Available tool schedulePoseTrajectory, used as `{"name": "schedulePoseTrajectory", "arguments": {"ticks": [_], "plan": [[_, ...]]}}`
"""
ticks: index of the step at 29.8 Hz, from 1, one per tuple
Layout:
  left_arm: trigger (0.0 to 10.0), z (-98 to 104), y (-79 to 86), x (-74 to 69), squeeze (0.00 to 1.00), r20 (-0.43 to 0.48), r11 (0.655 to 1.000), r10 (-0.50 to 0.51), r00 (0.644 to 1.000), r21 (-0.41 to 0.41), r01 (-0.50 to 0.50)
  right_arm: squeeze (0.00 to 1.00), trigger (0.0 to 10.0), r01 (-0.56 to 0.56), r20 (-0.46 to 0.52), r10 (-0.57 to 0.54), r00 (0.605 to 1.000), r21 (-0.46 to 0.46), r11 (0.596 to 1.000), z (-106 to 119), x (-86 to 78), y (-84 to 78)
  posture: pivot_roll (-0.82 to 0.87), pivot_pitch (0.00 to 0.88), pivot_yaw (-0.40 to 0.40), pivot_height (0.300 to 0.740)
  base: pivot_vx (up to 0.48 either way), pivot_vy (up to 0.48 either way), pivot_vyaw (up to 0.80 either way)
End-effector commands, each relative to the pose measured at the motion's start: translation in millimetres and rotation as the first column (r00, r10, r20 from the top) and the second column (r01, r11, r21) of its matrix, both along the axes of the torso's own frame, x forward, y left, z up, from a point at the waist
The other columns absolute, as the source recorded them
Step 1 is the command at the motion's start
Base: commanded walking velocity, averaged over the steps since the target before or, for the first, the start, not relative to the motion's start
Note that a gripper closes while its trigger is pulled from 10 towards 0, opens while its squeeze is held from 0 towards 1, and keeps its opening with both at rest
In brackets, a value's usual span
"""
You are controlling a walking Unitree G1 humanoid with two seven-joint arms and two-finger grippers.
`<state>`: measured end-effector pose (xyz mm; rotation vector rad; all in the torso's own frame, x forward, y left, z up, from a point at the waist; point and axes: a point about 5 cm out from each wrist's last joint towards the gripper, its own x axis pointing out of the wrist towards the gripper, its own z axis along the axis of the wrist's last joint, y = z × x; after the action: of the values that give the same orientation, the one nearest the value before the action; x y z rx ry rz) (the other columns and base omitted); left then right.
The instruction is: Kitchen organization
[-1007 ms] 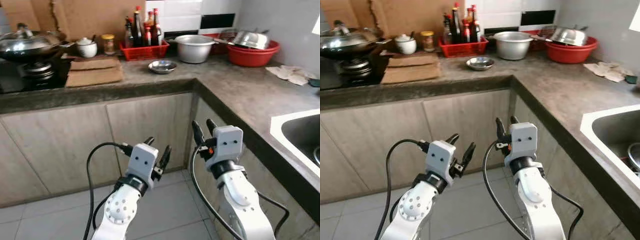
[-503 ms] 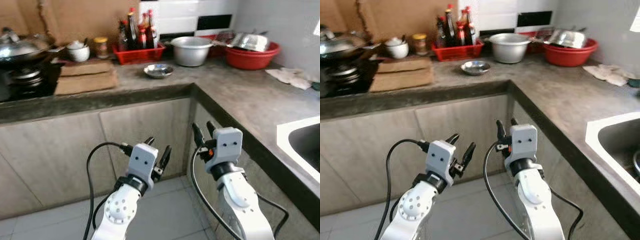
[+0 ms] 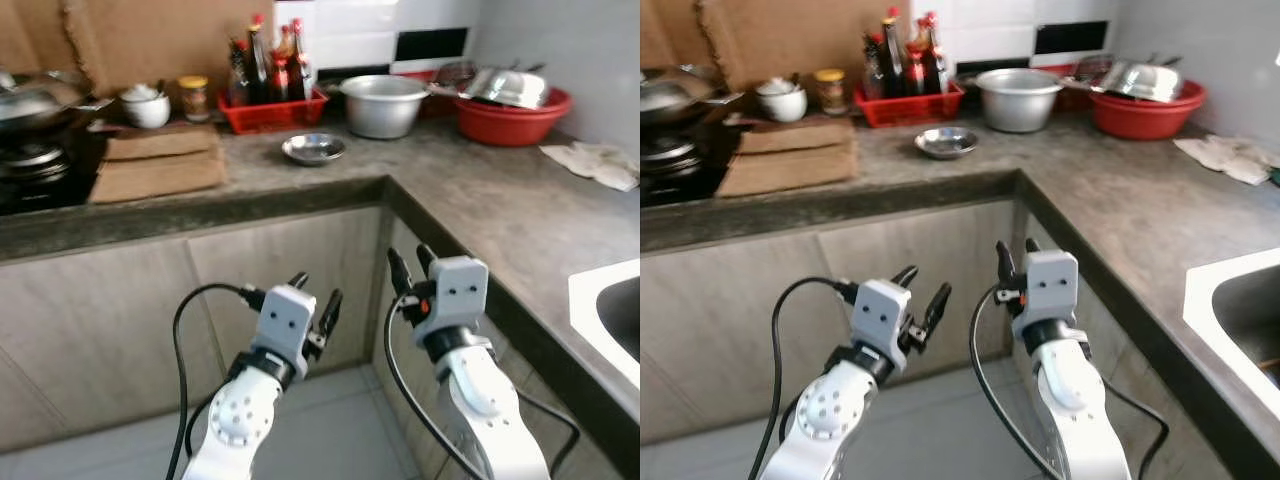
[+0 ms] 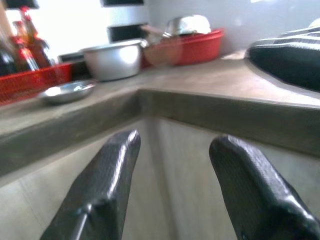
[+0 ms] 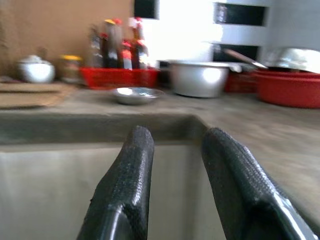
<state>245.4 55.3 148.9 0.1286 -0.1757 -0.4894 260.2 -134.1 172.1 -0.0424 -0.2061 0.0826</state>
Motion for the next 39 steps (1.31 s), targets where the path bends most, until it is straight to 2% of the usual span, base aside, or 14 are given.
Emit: {"name": "schedulePoseTrajectory", "arguments": {"ticks": [1, 34, 39], "plan": [[10.0, 2.9, 7.8, 1.6, 0.00, 0.020, 1.000, 0.026, 0.999, 0.014, -0.027, 0.00, 10.0, -0.029, 0.028, 0.029, 0.999, 0.023, 0.999, 6.8, 0.5, 8.3, 0.00, 0.000, -0.014, 0.740, 0.375, 0.000, 0.00], [10.0, 3.6, 8.3, 3.2, 0.00, 0.027, 1.000, 0.025, 0.999, 0.014, -0.025, 0.00, 10.0, -0.047, 0.059, 0.045, 0.997, 0.037, 0.998, 14.4, 4.9, 11.2, 0.01, 0.000, -0.016, 0.740, 0.388, 0.000, 0.00], [10.0, 3.5, 8.1, 3.2, 0.00, 0.029, 1.000, 0.022, 0.999, 0.012, -0.023, 0.00, 10.0, -0.064, 0.065, 0.063, 0.996, 0.013, 0.998, 15.3, 5.0, 14.0, 0.01, 0.000, -0.018, 0.740, 0.394, 0.000, 0.00]]}}
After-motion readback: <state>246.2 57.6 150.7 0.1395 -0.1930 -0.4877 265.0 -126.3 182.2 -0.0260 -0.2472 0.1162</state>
